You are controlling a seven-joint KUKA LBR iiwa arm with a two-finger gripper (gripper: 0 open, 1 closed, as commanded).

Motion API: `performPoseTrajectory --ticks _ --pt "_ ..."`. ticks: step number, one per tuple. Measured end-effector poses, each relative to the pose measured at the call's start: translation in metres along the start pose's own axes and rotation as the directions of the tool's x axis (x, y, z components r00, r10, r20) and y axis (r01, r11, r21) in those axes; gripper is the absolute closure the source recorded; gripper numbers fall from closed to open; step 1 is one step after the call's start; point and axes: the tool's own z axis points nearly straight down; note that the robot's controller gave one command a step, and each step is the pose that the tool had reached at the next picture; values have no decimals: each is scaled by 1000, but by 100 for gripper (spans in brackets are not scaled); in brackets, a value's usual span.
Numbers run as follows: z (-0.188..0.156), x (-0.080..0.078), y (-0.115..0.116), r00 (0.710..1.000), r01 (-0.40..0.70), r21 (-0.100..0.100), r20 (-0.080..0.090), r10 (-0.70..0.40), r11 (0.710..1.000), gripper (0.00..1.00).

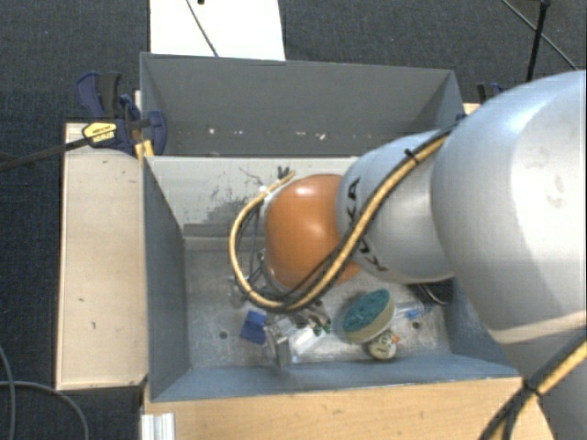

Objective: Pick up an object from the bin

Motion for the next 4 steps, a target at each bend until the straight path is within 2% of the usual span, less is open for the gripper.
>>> performPoseTrajectory --ticks 1,2,3,4 --pt "-5 -2 0 1000 -5 1 8 5 1000 100" --pt "-128 -2 -29 1000 8 4 15 -8 1000 100" --pt "-229 41 -35 815 580 10 9 -580 815 100" --pt "-179 -6 -75 764 645 6 6 -645 764 100"
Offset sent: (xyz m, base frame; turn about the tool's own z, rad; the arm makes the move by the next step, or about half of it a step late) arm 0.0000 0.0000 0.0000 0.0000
